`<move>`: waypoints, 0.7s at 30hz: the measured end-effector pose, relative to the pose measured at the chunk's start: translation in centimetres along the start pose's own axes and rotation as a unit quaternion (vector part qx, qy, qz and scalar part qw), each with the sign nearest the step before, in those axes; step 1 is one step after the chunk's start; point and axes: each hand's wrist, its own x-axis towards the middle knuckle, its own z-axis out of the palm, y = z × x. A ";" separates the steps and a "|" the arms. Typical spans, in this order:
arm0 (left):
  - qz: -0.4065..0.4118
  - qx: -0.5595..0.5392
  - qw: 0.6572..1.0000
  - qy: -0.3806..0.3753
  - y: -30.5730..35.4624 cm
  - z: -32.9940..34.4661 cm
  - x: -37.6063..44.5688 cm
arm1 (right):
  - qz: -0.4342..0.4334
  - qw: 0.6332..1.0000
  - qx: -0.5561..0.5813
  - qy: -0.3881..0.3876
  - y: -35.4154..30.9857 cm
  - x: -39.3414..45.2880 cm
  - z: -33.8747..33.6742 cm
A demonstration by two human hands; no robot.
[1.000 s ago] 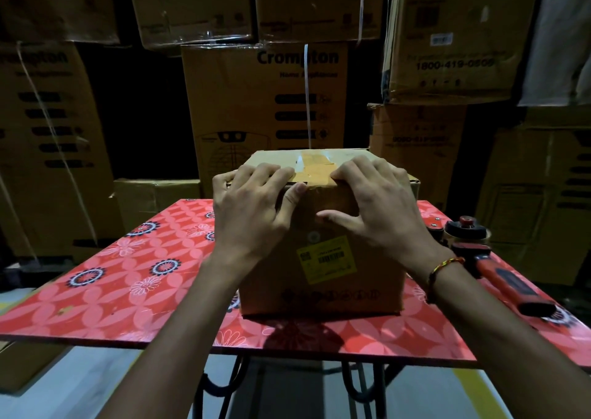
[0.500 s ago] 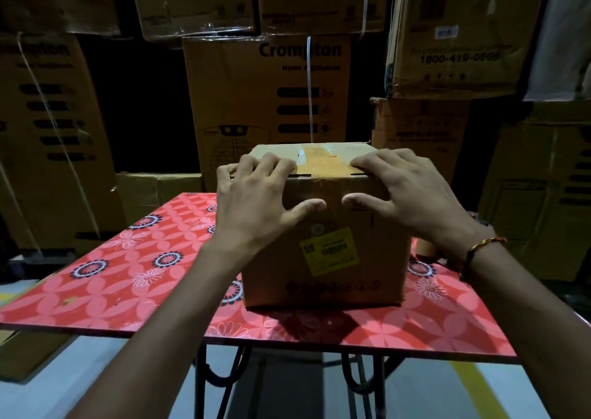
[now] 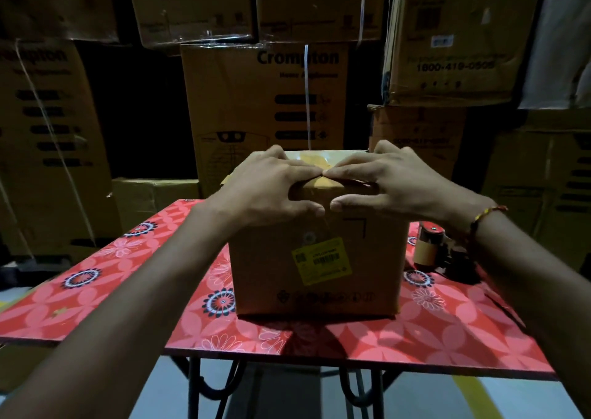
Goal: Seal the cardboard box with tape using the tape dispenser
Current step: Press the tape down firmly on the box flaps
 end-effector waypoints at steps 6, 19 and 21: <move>-0.002 0.038 0.994 -0.102 -1.3 -0.1 1.7 | 0.013 0.999 0.021 -0.029 0.2 2.2 0.0; -0.036 0.009 0.992 -0.119 -0.6 0.1 1.6 | -0.057 0.993 -0.098 0.033 -0.2 1.5 1.8; -0.053 0.014 0.989 -0.134 -0.6 0.0 1.6 | -0.035 0.997 -0.066 0.028 -0.4 1.6 1.6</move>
